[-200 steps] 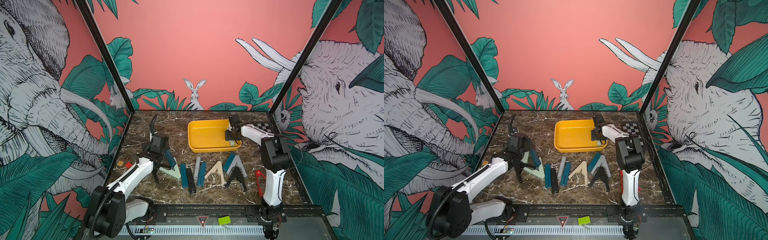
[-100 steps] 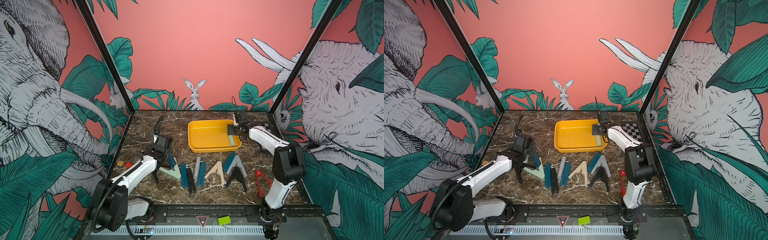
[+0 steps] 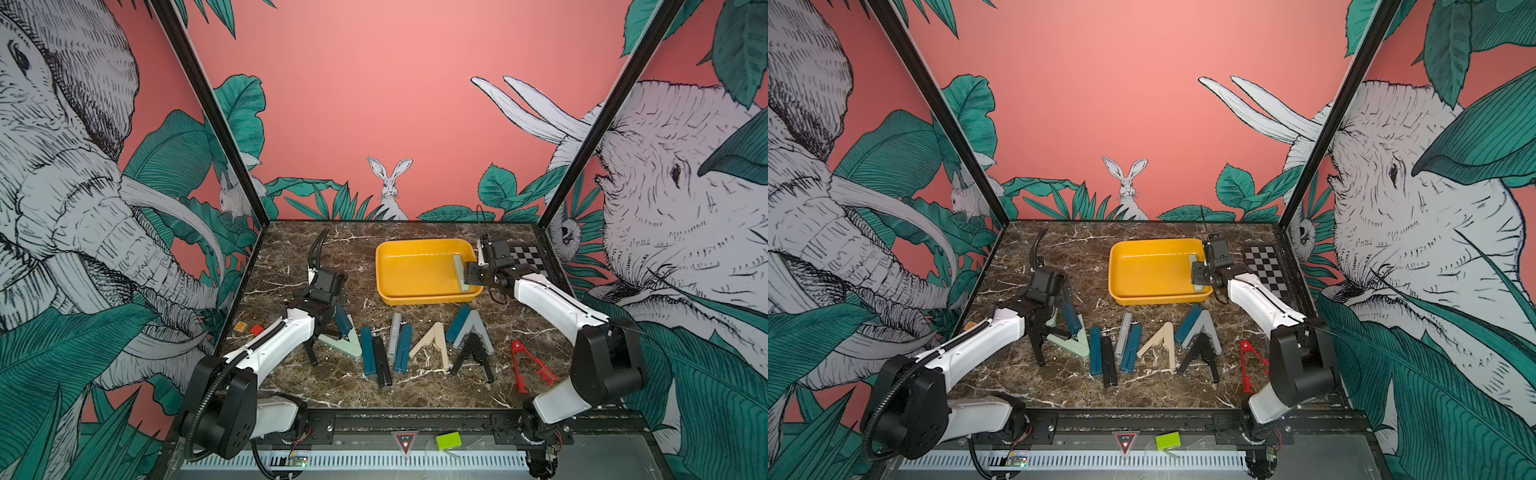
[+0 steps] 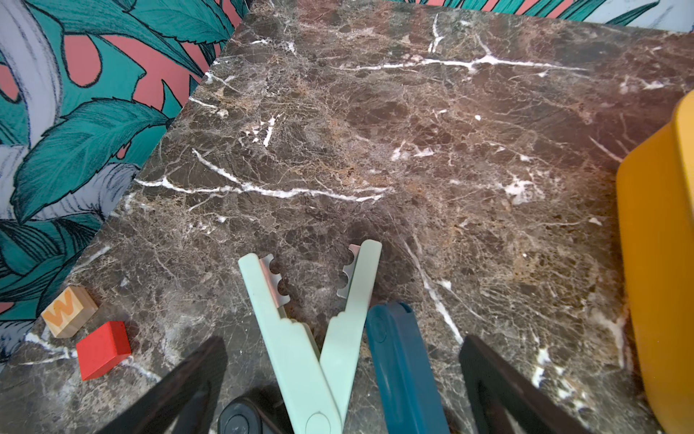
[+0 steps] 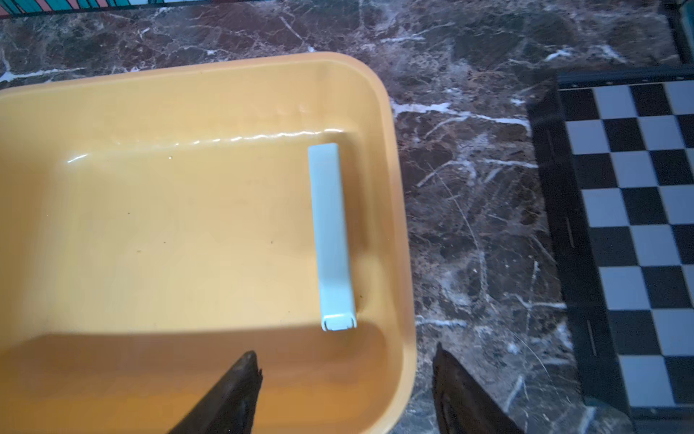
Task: Put the pruning pliers into the storage box
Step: Place the pruning pliers in the storage box, then pick up the pruning pliers from the center of the board.
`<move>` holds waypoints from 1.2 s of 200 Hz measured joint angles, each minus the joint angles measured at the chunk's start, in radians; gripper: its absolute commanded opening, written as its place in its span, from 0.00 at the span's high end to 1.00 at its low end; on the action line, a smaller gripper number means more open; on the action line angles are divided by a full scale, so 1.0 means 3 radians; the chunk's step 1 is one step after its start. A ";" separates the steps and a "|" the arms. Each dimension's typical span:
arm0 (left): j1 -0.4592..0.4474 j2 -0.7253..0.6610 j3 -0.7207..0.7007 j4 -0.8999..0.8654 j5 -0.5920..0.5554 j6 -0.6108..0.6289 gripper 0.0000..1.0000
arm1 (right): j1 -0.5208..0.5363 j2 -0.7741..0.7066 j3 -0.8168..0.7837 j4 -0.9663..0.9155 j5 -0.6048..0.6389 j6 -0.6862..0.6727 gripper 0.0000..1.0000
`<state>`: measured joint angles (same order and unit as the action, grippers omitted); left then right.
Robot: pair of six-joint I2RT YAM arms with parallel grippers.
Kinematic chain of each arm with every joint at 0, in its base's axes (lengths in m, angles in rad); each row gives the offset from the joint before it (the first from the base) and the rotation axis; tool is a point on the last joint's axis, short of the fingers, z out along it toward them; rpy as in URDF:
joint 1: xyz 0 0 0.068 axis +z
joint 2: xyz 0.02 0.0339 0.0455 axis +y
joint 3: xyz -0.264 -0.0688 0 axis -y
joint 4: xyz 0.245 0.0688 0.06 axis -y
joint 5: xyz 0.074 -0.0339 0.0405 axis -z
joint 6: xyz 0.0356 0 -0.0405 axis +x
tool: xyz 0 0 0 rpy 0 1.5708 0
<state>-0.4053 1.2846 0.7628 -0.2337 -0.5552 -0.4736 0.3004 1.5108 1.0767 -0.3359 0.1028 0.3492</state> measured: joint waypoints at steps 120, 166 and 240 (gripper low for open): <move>0.0000 0.0071 0.0005 0.0078 -0.0009 0.0074 0.01 | 0.0348 -0.0373 -0.0698 -0.0476 0.0067 0.0743 0.49; 0.0000 0.0071 0.0005 0.0083 -0.0010 0.0085 0.01 | 0.0348 -0.0320 -0.0857 -0.0572 0.0080 0.0744 0.53; 0.0000 0.0070 0.0004 0.0083 -0.0023 0.0086 0.01 | 0.0348 -0.0085 -0.0852 -0.0565 0.0057 0.0708 0.52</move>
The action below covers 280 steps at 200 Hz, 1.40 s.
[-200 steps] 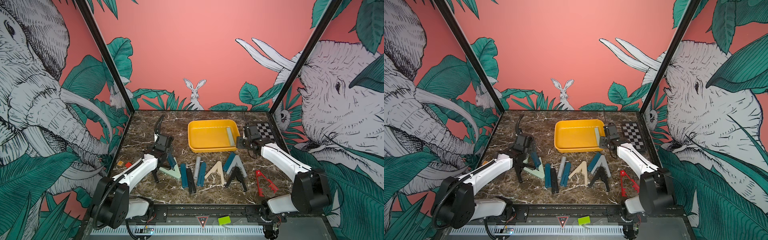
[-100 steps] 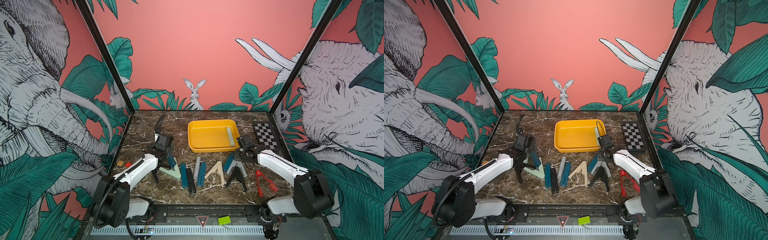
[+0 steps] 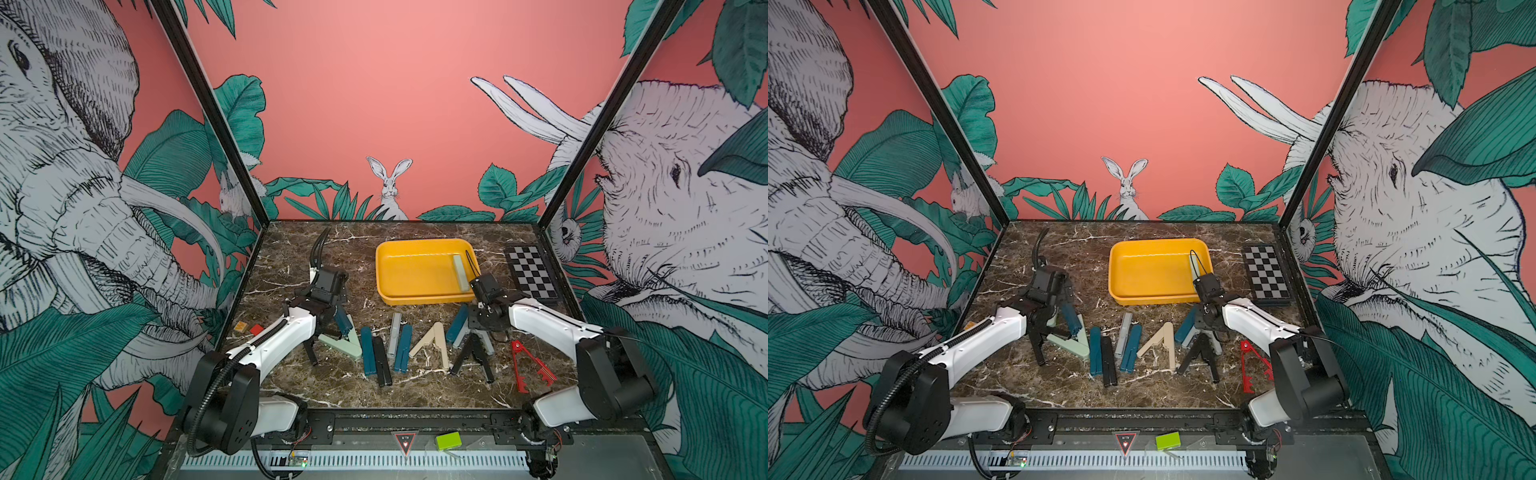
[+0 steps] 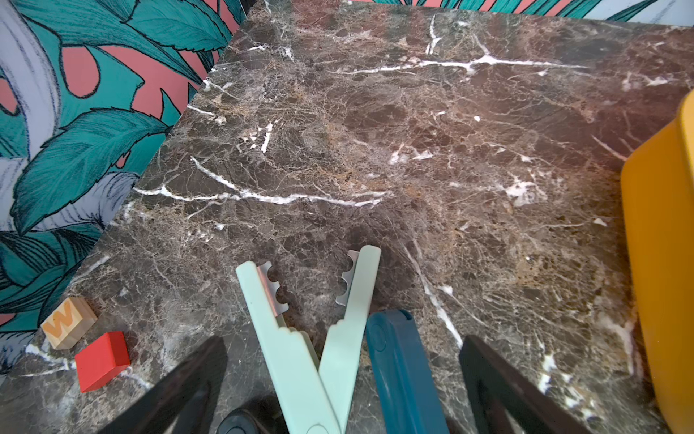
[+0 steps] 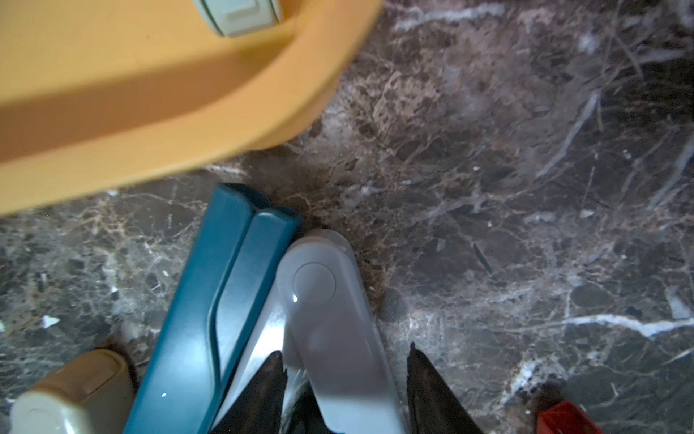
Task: Put the pruning pliers into the storage box
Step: Pick up the pruning pliers from the center of the board.
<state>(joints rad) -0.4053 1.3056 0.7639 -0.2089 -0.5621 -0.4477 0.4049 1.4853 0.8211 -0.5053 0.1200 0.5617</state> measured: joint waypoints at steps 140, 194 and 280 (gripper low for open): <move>0.0000 -0.0003 0.0000 -0.0001 -0.0017 0.0011 0.01 | -0.0626 -0.0010 -0.0070 0.0256 0.0005 -0.0081 0.44; 0.0000 -0.0003 -0.0014 0.0022 -0.0025 0.0027 0.01 | -0.0654 -0.0107 -0.0177 0.0275 -0.0060 0.0262 0.31; 0.0000 -0.0005 -0.0108 0.0123 -0.0020 0.0145 0.01 | -0.0629 -0.0310 -0.0188 0.0046 -0.0066 0.0547 0.31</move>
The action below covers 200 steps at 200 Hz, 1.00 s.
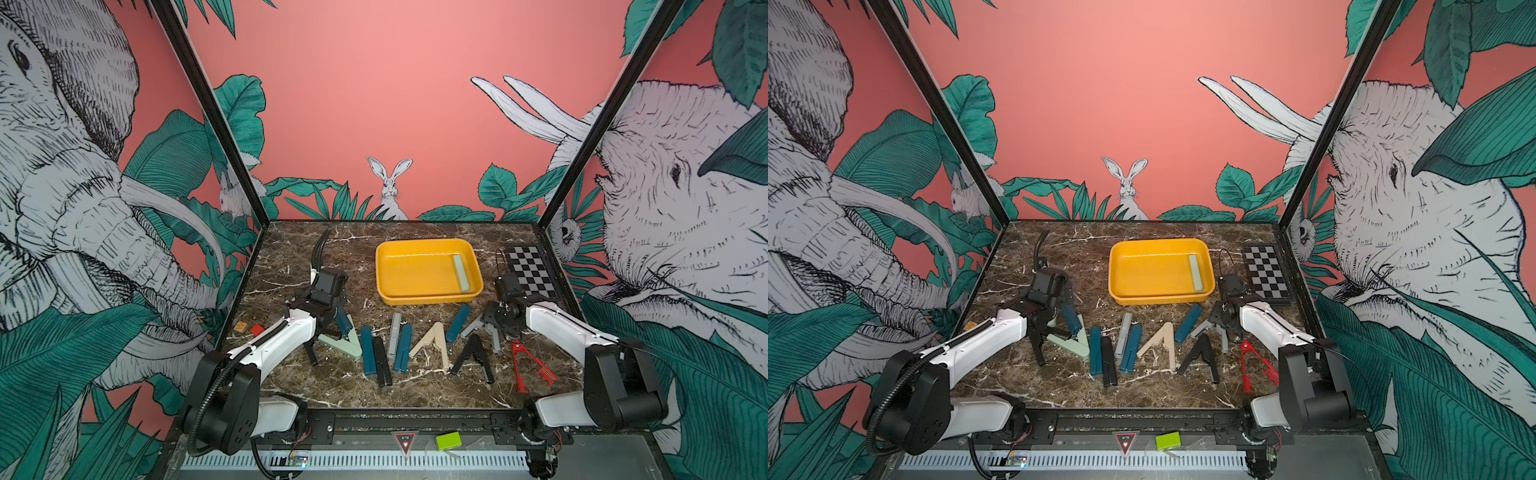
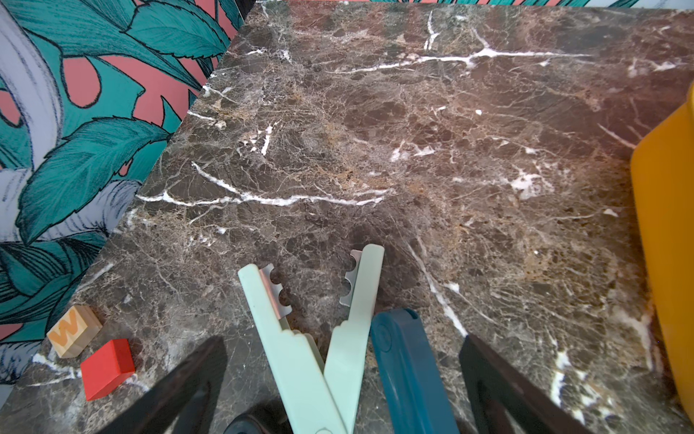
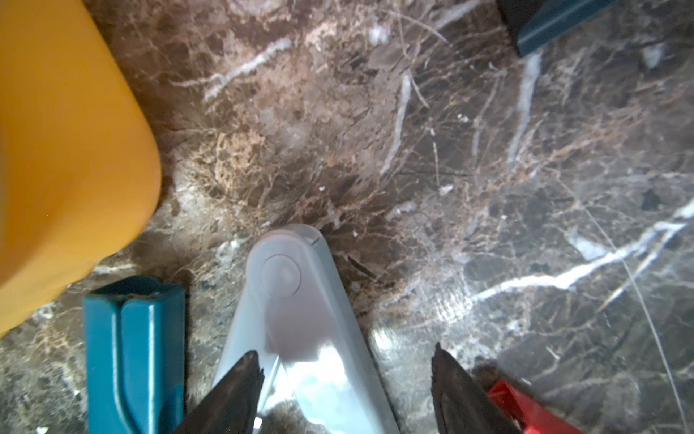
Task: Put the pruning pliers into the storage box
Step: Pick up the pruning pliers from the center of the board.
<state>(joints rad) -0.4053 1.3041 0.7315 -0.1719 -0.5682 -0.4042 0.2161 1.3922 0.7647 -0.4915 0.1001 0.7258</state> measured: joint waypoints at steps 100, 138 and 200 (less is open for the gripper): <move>0.0000 -0.0001 -0.0029 0.0050 0.0006 0.0014 0.01 | 0.0098 -0.0006 0.0008 0.0106 -0.0134 0.0114 0.27; 0.0000 -0.0001 -0.0029 0.0051 0.0008 0.0015 0.01 | 0.0130 0.0145 0.0008 0.0193 -0.0161 0.0179 0.29; 0.0000 -0.0004 -0.0051 0.0052 0.0005 0.0015 0.01 | 0.0131 0.0308 -0.0003 0.0329 -0.0172 0.0196 0.38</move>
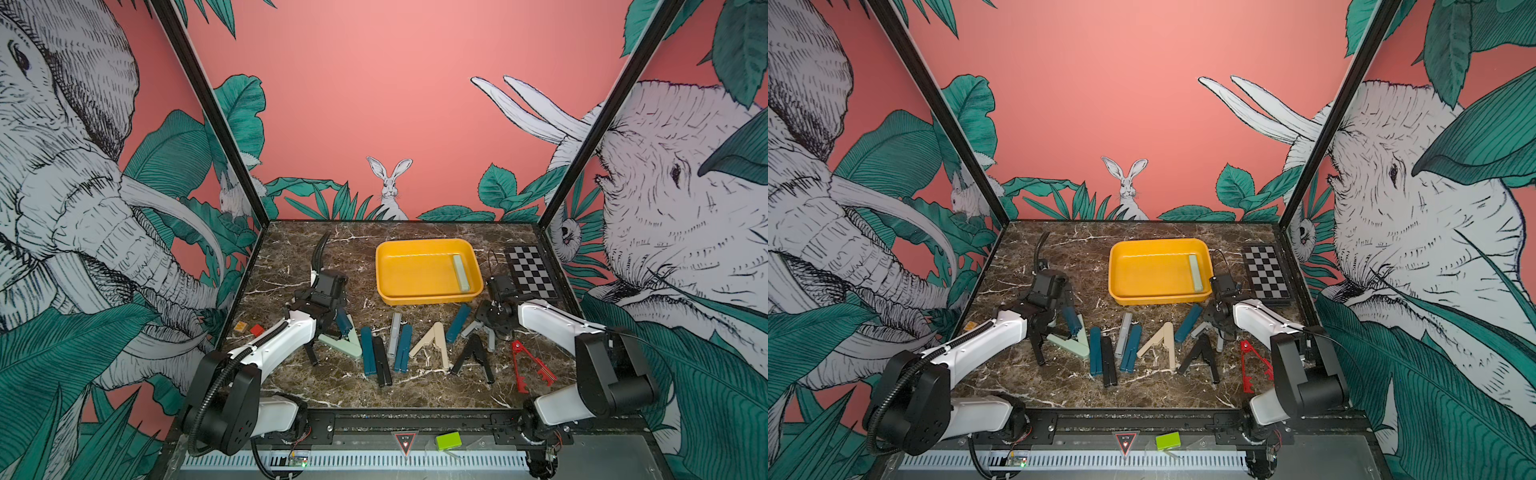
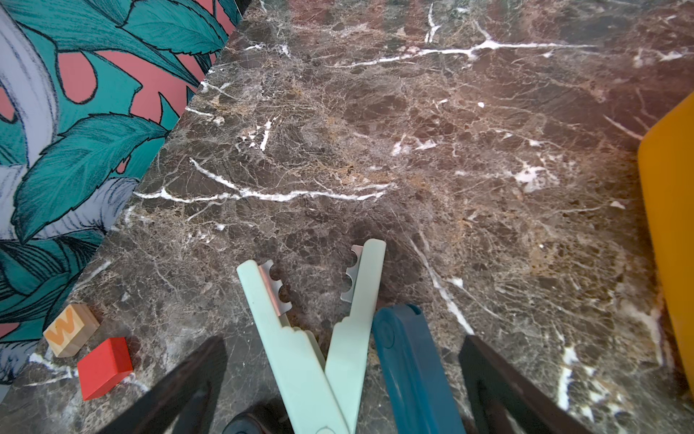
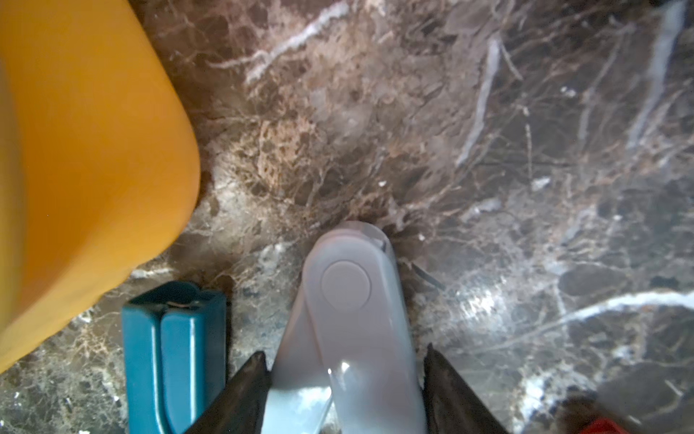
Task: Put the pruning pliers into the storage box
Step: Pick up the pruning pliers from the center of the board.
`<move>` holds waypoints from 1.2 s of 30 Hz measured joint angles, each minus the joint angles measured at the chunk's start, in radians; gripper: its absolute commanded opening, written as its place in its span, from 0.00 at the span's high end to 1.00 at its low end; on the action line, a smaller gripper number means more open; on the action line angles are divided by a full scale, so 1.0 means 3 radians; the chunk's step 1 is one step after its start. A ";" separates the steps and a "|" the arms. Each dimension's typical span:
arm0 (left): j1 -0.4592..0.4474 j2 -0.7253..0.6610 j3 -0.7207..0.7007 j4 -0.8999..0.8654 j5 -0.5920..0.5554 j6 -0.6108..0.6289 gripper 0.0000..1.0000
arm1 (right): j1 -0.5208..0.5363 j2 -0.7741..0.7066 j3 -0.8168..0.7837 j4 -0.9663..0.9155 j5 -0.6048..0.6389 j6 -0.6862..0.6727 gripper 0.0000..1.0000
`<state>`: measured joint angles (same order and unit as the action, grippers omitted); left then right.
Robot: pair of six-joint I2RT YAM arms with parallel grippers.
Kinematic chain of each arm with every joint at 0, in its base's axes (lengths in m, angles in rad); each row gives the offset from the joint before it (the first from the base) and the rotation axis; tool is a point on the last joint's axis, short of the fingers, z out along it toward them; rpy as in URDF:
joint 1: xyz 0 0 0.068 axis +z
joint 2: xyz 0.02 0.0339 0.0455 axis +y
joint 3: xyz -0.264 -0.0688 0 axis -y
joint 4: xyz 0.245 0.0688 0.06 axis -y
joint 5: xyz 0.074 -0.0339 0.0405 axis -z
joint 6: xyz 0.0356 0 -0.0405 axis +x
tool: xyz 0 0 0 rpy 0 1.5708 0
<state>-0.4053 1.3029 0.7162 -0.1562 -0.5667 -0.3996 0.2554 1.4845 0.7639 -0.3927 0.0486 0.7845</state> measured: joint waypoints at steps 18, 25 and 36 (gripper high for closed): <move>0.0000 -0.0050 -0.0004 -0.0008 -0.0009 -0.0001 0.01 | -0.0451 0.0099 -0.0006 0.0052 0.0066 -0.0121 0.45; 0.0000 -0.0113 -0.0004 -0.0042 -0.0034 -0.0003 0.01 | -0.0622 0.0310 0.0187 0.0126 0.0027 -0.0252 0.55; 0.0000 -0.0202 -0.0004 -0.0084 -0.0123 -0.0003 0.01 | -0.0745 0.0440 0.0286 0.0308 -0.0118 -0.0326 0.93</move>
<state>-0.4053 1.2423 0.7151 -0.1814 -0.6037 -0.4004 0.0319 1.6165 0.8497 -0.3004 0.0132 0.6868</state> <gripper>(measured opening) 0.991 0.312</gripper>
